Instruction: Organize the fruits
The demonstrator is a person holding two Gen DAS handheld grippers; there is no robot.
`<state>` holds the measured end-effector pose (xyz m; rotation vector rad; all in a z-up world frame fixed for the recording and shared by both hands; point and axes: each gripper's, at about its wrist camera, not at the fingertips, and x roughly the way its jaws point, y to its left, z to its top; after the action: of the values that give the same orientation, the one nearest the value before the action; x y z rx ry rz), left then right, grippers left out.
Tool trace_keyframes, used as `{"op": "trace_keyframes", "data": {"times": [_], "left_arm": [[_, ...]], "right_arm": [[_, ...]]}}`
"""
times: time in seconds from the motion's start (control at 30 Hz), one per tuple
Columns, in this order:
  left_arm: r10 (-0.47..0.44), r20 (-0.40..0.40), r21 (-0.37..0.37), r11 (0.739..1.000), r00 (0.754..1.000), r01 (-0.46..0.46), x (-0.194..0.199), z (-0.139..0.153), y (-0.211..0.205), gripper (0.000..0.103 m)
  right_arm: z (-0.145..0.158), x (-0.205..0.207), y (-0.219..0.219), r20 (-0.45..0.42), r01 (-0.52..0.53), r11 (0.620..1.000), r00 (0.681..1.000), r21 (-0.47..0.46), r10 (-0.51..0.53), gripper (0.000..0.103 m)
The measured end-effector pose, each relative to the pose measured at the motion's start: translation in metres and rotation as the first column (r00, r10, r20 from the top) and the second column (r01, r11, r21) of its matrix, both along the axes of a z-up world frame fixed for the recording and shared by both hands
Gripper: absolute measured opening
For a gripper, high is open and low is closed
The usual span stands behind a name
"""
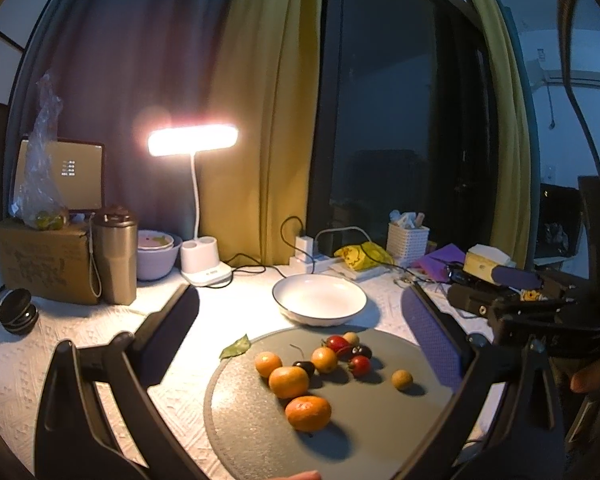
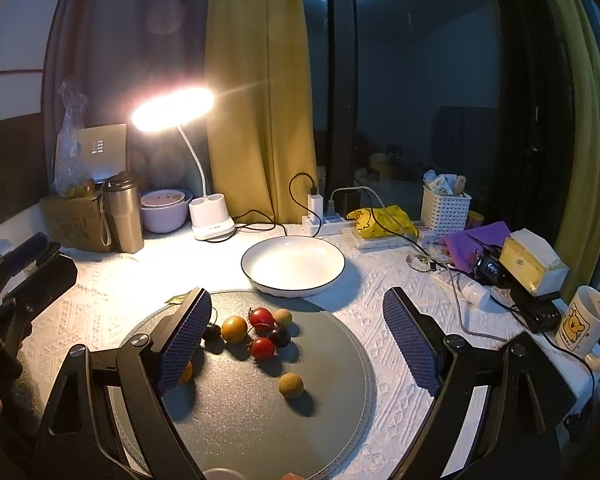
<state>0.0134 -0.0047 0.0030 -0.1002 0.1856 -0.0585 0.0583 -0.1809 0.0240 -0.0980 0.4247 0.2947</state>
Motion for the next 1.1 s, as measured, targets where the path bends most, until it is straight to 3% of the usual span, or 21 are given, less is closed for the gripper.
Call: {"op": "trace_keyframes", "data": {"times": [1.1], "left_arm": [[-0.018, -0.023, 0.016, 1.000, 1.000, 0.018, 0.0035, -0.0027, -0.0048, 0.102]], "right_arm": [[-0.0033, 0.0006, 0.0012, -0.007, -0.001, 1.000, 1.000, -0.001, 0.001, 0.090]]}}
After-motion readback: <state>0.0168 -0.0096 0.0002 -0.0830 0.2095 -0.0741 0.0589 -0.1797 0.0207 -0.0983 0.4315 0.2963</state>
